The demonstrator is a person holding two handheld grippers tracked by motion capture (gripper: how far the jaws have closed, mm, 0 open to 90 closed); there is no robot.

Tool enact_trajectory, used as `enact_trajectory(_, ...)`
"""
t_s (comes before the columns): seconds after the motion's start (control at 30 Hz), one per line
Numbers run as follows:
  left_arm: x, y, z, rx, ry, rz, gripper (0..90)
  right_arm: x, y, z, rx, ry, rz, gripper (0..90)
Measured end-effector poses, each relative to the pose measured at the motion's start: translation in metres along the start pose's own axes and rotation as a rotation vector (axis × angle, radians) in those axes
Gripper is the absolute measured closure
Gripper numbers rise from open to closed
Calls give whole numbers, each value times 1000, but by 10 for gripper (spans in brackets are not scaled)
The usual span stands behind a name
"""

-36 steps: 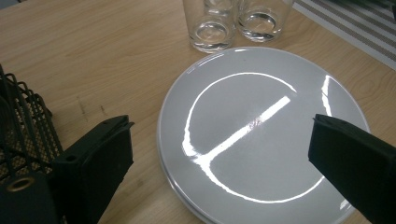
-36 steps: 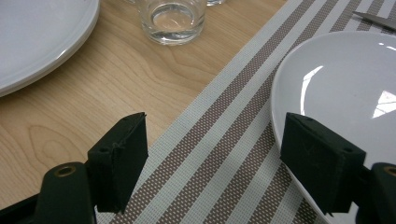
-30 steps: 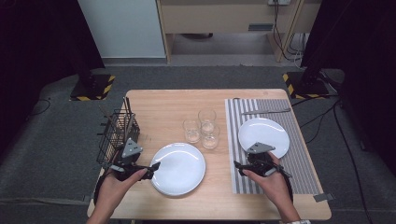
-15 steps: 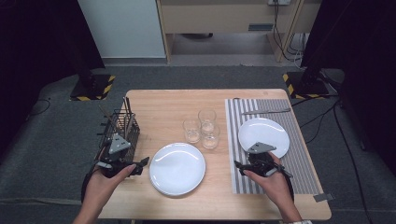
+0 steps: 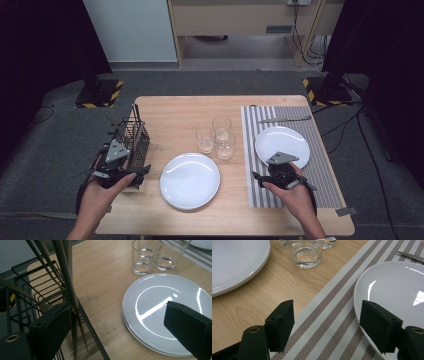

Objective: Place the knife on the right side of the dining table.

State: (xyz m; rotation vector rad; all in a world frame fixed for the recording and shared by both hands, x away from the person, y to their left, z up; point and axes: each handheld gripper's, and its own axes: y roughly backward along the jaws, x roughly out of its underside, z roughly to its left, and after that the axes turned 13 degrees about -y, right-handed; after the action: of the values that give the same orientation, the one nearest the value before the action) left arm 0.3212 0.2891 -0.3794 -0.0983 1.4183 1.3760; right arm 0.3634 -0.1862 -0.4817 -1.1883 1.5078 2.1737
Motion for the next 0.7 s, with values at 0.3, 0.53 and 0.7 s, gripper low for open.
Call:
enact_trajectory(0.3,6,6,15,-18,13,4,64,-1,1,-1,4,-7,-6,278)
enact_trajectory(0.53,8,10,25,-34,16,11,65,-1,2,-2,3,-6,-6,278)
enact_trajectory(0.7,9,11,33,-44,18,18,66,-2,3,-1,3,-6,-8,278)
